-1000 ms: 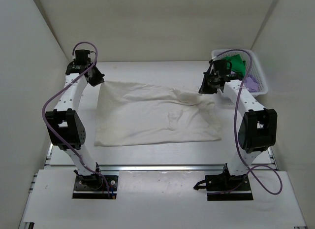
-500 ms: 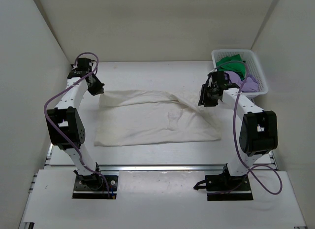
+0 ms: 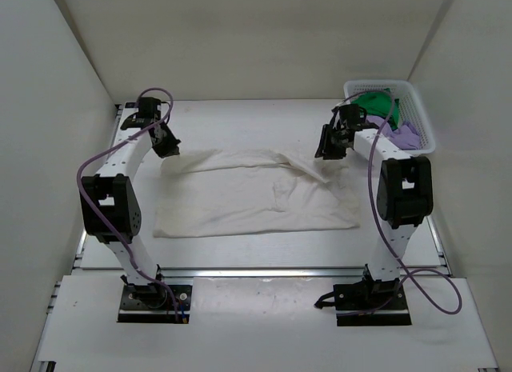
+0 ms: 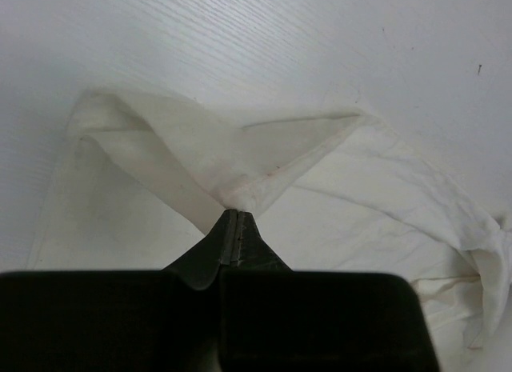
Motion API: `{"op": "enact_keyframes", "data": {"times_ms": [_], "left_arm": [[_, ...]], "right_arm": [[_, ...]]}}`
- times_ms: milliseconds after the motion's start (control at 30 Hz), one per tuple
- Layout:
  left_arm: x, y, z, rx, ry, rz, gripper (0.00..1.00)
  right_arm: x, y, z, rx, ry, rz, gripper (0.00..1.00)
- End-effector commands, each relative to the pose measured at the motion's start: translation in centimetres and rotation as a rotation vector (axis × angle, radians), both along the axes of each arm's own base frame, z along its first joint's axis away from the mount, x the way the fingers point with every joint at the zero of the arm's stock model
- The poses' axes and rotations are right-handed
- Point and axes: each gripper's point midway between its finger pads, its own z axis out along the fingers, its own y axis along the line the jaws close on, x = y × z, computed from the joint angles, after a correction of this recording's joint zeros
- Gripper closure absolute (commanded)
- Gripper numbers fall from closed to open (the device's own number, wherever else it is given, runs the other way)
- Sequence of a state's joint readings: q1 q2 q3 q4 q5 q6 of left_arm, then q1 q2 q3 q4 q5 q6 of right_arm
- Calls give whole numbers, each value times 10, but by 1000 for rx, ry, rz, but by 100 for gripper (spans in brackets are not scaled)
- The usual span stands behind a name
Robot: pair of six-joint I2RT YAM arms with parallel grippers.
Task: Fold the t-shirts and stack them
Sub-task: Grap the side of the flattened tshirt furthest away from the robot with both arms
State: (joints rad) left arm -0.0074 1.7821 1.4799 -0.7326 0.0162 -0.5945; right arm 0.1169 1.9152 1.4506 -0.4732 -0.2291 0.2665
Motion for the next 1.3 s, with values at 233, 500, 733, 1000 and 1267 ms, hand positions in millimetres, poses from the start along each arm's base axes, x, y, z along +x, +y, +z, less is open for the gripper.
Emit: {"op": "enact_keyframes", "data": {"times_ms": [233,500,733,1000,1267], "left_arm": [[-7,-20,21,-20,-65,-55,100],[-11,-28,22,-14,-70,-75,100],[-15,-23,17,-7,-53,-65,100],[-12,-25,23,-13,-63,-66,100],[-11,-29,22,-18,-63,-78,100]], "right_arm": [[23,27,10,34,-69,64,71],[28,31,-10,80,-21,68,62],[18,50,-7,155,1,113,65],[9,62,8,174,-15,146,88],[-13,66,26,4,-41,190,89]]}}
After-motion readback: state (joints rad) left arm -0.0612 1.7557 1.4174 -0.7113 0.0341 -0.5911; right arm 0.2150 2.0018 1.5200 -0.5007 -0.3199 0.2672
